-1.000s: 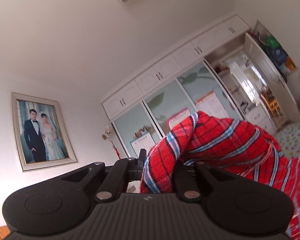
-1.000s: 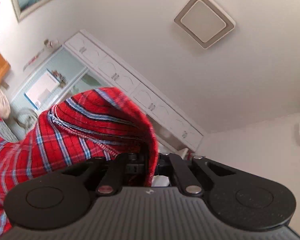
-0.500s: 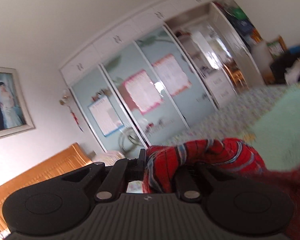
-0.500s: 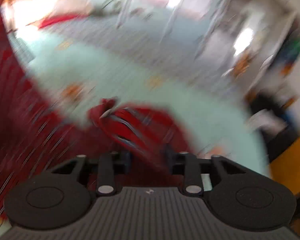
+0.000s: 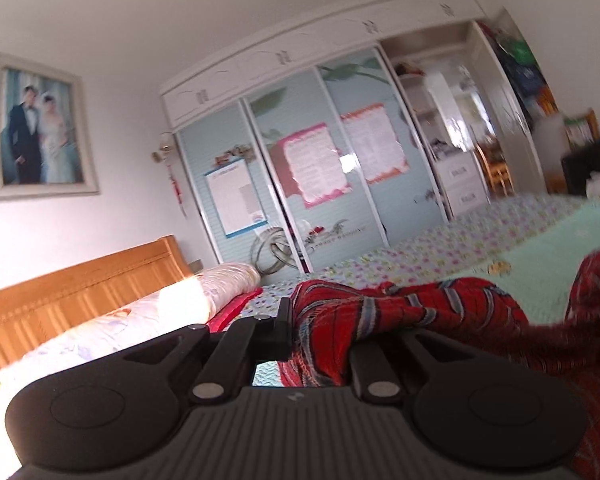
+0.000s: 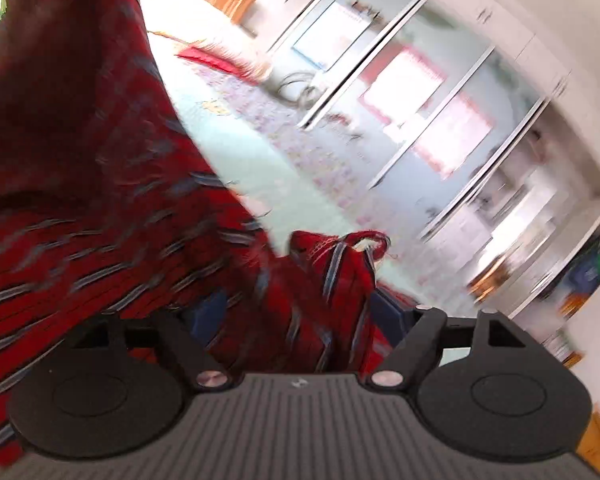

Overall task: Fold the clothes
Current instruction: 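Raise the shirt high with both grippers, holding it up to shake it out, then lower the red plaid shirt onto the quilt with both grippers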

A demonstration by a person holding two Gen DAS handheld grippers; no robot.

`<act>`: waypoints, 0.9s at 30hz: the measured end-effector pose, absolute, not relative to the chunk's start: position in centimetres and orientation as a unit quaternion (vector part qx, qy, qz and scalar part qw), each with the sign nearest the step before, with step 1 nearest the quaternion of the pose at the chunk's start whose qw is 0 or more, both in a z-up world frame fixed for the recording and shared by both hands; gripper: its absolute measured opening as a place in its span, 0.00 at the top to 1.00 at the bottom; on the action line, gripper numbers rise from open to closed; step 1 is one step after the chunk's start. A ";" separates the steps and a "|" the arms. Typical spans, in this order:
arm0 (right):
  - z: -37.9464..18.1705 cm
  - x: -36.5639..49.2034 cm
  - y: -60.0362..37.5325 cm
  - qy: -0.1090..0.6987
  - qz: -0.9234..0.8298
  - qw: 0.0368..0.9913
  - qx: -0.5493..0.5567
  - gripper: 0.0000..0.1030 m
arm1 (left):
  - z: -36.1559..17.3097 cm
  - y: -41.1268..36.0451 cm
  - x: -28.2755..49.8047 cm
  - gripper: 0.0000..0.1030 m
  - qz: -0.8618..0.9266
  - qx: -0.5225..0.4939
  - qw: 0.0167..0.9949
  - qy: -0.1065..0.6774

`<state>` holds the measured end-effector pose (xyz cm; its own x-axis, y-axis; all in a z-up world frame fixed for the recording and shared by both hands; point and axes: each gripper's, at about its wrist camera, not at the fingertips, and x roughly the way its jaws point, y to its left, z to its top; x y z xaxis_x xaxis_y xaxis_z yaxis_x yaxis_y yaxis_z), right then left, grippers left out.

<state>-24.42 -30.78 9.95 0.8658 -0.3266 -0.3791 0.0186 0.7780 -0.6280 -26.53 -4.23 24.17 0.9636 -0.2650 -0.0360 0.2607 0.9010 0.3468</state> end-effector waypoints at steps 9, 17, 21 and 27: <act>10.4 -17.7 -33.7 0.273 -0.080 0.907 -0.310 0.99 | 23.5 -6.1 -21.5 0.90 -0.124 0.185 0.975 -0.008; 25.1 -3.9 -41.0 0.164 -0.263 0.878 -0.365 0.99 | 29.3 -14.9 -7.0 0.91 -0.071 0.184 0.978 -0.070; 29.7 5.0 -43.6 0.127 -0.334 0.872 -0.336 0.91 | 29.8 -20.5 1.3 0.90 0.015 0.214 0.971 -0.106; 24.9 10.1 -46.5 0.198 -0.217 0.941 -0.168 0.40 | 20.1 -23.3 10.9 0.59 0.040 0.325 0.944 0.043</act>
